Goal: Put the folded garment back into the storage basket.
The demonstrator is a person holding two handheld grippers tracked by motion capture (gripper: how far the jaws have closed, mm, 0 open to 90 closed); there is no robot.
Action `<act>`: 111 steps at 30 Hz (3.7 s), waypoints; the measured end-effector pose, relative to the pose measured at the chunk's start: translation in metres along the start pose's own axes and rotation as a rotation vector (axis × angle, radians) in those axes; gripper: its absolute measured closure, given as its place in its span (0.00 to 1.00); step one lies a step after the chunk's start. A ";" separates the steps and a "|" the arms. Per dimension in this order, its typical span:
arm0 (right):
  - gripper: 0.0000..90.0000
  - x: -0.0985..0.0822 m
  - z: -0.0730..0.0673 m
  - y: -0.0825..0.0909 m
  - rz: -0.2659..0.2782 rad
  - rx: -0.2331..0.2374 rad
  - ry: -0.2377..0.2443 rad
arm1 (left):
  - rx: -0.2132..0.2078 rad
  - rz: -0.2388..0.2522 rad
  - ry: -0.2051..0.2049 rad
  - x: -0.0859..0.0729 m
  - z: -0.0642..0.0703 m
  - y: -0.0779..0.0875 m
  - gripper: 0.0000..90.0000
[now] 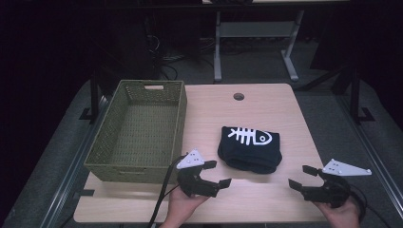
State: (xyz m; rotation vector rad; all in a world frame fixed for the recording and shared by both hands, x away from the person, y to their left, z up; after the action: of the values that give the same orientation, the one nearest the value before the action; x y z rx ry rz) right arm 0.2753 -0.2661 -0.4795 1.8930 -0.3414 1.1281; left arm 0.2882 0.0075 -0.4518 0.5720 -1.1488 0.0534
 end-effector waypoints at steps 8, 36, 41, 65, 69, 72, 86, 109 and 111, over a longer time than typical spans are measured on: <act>0.19 0.019 0.001 -0.014 -0.031 0.013 0.016 | 0.030 0.007 0.015 0.009 -0.012 -0.011 0.18; 0.19 0.049 0.032 -0.053 -0.118 0.019 -0.047 | 0.168 -0.040 0.113 0.029 -0.070 -0.059 0.18; 0.19 0.052 0.036 -0.057 -0.119 0.014 -0.050 | 0.177 -0.047 0.134 0.029 -0.081 -0.063 0.18; 0.21 0.042 0.057 -0.097 -0.181 0.001 -0.167 | 0.217 -0.143 0.238 0.006 -0.117 -0.092 0.25; 0.22 0.039 0.058 -0.103 -0.196 -0.002 -0.171 | 0.212 -0.151 0.260 0.004 -0.119 -0.095 0.25; 0.24 0.038 0.058 -0.107 -0.200 -0.006 -0.185 | 0.207 -0.160 0.271 0.002 -0.120 -0.097 0.27; 0.40 0.032 0.058 -0.119 -0.227 -0.004 -0.191 | 0.215 -0.183 0.258 -0.003 -0.119 -0.102 0.39; 0.77 0.032 0.045 -0.120 -0.256 -0.025 -0.153 | 0.167 -0.189 0.258 -0.001 -0.110 -0.101 0.74; 0.78 0.032 0.044 -0.120 -0.260 -0.021 -0.150 | 0.166 -0.191 0.254 -0.001 -0.109 -0.100 0.75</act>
State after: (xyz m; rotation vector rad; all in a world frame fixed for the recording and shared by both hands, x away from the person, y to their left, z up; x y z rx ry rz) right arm 0.3912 -0.2262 -0.5275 1.9435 -0.1818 0.8104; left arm 0.4123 -0.0290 -0.5237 0.7963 -0.8441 0.0555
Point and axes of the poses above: each handheld gripper's, and its own axes: y roughly backward along the jaws, x roughly out of its top, z roughly to its right, the point moved 9 cm from there along -y, roughly forward along the jaws, and after that the axes turned 2 degrees about -y, right-handed, at the moved point
